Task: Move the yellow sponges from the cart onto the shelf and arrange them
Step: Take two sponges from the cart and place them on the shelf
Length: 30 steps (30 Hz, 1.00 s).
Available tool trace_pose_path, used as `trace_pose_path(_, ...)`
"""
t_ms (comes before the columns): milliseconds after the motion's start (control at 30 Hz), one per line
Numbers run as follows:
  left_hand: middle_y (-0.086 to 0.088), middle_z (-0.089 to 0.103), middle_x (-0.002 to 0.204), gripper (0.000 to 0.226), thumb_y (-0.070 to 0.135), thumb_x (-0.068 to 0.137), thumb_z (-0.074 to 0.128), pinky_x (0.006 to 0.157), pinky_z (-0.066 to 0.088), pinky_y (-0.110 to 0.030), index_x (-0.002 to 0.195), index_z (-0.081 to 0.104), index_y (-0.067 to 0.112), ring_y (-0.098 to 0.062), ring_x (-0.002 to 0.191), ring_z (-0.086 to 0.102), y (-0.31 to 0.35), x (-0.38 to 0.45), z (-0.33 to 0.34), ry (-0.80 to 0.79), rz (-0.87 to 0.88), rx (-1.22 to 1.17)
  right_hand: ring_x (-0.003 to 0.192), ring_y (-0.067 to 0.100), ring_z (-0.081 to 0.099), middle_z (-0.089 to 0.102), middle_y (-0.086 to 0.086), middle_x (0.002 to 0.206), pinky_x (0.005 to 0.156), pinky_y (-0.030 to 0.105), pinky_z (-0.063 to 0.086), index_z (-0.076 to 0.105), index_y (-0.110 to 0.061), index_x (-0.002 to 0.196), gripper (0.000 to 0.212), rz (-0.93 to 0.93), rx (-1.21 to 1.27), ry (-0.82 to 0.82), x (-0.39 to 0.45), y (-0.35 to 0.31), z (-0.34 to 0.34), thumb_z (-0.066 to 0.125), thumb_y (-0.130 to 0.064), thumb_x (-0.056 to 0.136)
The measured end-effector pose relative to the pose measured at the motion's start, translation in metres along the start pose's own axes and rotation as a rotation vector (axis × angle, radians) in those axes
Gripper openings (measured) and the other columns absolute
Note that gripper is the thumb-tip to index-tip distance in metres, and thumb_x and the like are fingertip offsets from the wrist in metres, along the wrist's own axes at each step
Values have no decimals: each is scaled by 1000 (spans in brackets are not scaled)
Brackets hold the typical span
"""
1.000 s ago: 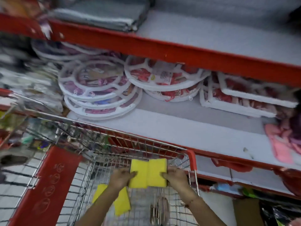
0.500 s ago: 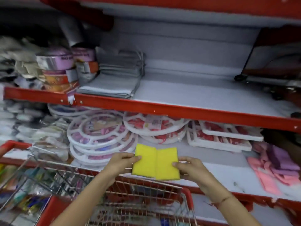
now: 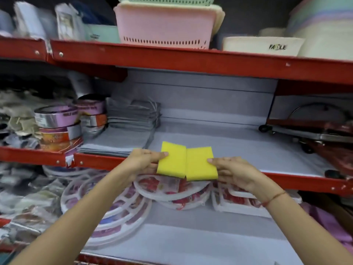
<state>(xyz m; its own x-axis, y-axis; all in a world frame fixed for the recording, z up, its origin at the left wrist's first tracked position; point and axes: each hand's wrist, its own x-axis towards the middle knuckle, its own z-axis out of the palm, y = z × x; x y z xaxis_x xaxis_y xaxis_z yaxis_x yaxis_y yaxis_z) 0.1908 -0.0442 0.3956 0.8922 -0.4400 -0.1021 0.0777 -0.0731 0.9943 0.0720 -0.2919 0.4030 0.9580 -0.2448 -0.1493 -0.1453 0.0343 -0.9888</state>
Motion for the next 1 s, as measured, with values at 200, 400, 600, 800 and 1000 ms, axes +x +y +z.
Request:
trace_pose_path(200,-19,71,100,47,18,78,78,45,59,-21,112,61,-10,-19,69,71,34,53,23,100,-49,67,66,14,65,68,8,83,51,22,58,62,-4,96,16,48,-7,140,59,-22,-15,70,-13,85)
trace_pose_path(400,-19,67,94,55,15,76,80,63,62,-34,117,54,-11,-29,74,69,24,84,38,155,-119,230,65,16,62,66,14,89,45,24,57,59,12,117,44,103,-128,230,98,-12,-20,74,-8,81)
trace_pose_path(600,-21,69,111,38,24,71,84,95,55,-47,91,64,-2,-33,103,67,16,89,39,223,-65,459,90,35,69,68,28,109,75,42,60,59,11,114,51,77,-267,308,115,-1,-23,82,-8,72)
trace_pose_path(800,-16,69,118,40,32,80,74,100,50,-38,106,69,2,-30,114,62,19,74,36,354,69,559,110,32,64,70,16,115,100,42,51,68,-4,111,38,-91,-512,520,105,-1,-8,75,-21,78)
trace_pose_path(1000,-16,71,109,28,20,88,65,95,54,-41,111,67,3,-28,103,66,-4,36,22,362,323,342,79,15,64,74,5,97,82,31,53,71,-14,98,16,-447,-470,587,42,20,40,65,-19,83)
